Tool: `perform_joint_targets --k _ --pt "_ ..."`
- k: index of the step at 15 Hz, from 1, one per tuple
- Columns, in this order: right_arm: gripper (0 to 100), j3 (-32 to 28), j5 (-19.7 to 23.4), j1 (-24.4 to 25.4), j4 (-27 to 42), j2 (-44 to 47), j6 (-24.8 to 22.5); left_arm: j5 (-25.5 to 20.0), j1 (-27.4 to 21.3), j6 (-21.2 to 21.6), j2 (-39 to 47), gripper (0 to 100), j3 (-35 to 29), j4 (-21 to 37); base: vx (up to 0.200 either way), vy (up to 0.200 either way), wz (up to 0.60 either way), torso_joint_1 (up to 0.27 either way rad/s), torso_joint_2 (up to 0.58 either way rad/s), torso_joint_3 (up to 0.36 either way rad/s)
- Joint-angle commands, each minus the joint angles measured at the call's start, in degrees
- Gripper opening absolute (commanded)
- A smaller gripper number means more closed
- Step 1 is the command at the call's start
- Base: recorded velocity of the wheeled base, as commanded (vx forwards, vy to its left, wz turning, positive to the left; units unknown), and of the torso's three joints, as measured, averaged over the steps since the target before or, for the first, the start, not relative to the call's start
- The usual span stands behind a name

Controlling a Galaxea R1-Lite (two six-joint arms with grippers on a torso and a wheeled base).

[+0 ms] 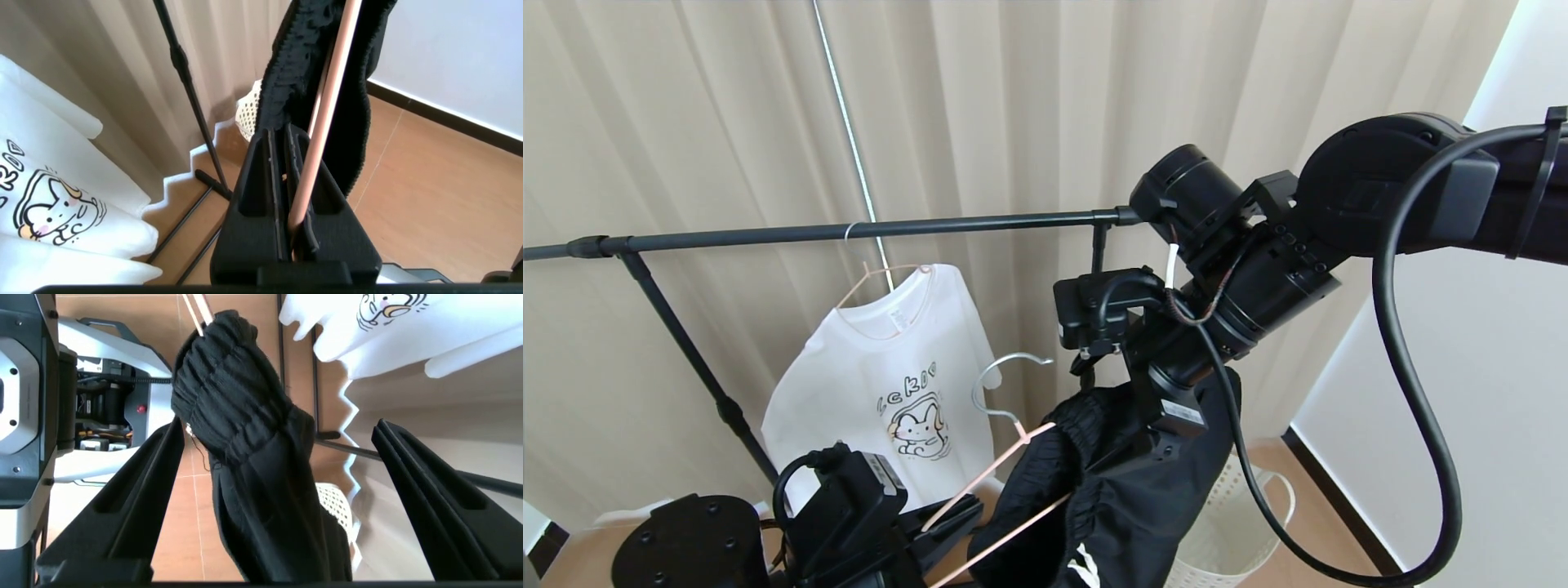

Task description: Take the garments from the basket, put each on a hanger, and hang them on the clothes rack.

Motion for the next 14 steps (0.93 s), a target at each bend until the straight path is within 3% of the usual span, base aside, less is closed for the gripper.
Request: perform_joint_targets --k 1,14 --pt "100 -0.1 0.0 0.1 0.0 0.5 0.0 0.0 -0.2 0.0 0.0 0 0.0 -0.1 0.0 0.0 0.0 0.0 0.0 0.0" --pt "100 -1.1 -0.1 0.2 -0.1 1.8 0.0 0.1 -1.0 0.1 -0.3 0 0.0 -0.1 0.0 0.0 0.0 0.0 0.0 0.0"
